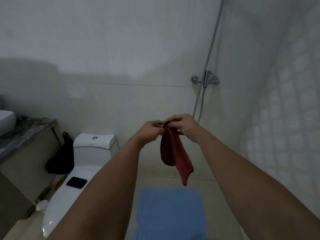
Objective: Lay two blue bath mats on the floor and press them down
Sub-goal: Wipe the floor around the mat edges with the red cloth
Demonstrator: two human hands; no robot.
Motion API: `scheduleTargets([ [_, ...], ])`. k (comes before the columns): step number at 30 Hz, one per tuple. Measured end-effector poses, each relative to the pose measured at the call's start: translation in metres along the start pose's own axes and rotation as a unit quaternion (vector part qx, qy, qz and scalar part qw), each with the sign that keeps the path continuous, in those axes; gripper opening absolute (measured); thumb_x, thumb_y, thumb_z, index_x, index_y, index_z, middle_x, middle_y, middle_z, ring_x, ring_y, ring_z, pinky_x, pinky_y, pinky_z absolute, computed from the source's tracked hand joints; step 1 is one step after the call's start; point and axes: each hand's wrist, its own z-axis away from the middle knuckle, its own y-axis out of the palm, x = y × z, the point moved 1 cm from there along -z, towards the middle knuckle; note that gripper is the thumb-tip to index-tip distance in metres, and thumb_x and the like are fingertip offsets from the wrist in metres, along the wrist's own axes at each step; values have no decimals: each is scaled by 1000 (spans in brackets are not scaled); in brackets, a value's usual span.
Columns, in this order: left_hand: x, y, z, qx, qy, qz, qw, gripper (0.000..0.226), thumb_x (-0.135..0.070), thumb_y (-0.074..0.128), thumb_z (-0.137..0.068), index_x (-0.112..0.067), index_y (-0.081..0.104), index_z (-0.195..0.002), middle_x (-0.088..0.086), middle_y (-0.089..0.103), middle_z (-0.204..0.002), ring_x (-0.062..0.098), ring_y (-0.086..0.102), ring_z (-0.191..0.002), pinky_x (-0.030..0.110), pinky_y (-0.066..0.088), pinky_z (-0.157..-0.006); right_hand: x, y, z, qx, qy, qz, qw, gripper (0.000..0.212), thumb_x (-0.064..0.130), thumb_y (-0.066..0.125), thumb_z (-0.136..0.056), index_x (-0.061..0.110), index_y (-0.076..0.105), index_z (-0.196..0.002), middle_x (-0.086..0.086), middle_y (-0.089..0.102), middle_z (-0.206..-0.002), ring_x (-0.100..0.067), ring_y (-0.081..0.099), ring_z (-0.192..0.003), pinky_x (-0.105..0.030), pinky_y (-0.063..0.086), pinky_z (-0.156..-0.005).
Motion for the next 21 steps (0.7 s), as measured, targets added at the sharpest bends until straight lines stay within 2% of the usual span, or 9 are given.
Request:
scheduleTargets([
  [1,-2,-2,2,15,-13,13,1000,18,-15,62,-91,-19,72,-105,7,74,-105,17,69,-96,33,52,-86,8,-1,0,-5,-16,-6,1000,21,-5,67,-87,8,78,-98,-12,76,-94,-17,71,-80,-27,59,-72],
  [3,-2,-6,5,37,-20,18,999,13,-26,66,-92,-19,72,-101,3,77,-105,14,73,-101,39,50,-93,19,-3,-3,-21,-44,-9,999,19,-4,66,-88,6,76,-101,-16,76,-98,-17,71,-82,-30,60,-76],
  [7,1,-19,13,-16,17,47,999,13,-20,59,-101,-10,66,-96,9,79,-97,18,77,-92,36,48,-84,25,0,-13,-52,-79,40,995,18,-6,68,-87,4,77,-99,-3,73,-73,-5,66,-61,-19,54,-61],
  [10,7,-40,25,-61,16,61,996,24,-28,63,-99,-6,68,-105,5,79,-100,15,76,-93,37,52,-89,18,17,-22,-40,-93,63,993,12,0,74,-85,9,79,-93,-12,74,-76,-14,67,-65,-22,54,-62],
  [12,16,-54,33,-56,6,35,998,32,-39,73,-91,-14,72,-111,0,79,-103,13,75,-95,37,53,-90,15,36,-29,-28,-94,53,994,9,3,78,-83,3,78,-91,-18,73,-81,-20,67,-69,-25,55,-64],
  [14,27,-65,42,-58,-6,23,998,33,-41,77,-87,-19,73,-112,-1,78,-106,11,74,-97,35,53,-89,16,60,-37,-10,-97,45,994,12,4,79,-82,-3,76,-90,-15,71,-78,-18,66,-67,-25,55,-63],
  [17,47,-89,56,-116,-13,36,993,15,-28,68,-97,-14,71,-94,3,75,-96,16,72,-92,37,54,-87,19,98,-54,43,-97,58,993,12,7,82,-79,-1,76,-85,-10,69,-71,-10,64,-59,-20,53,-58],
  [19,58,-110,62,-162,-30,31,986,20,-21,58,-101,-14,66,-85,8,68,-86,20,65,-83,40,54,-83,20,117,-67,86,-91,51,991,13,9,86,-76,2,75,-80,-9,69,-69,-10,64,-59,-21,52,-59],
  [21,68,-136,73,-226,-50,-20,973,25,-22,54,-102,-17,65,-81,6,64,-79,21,60,-76,37,49,-75,22,142,-83,138,-84,62,985,18,13,88,-73,2,75,-78,-11,70,-72,-12,64,-63,-22,52,-62],
])
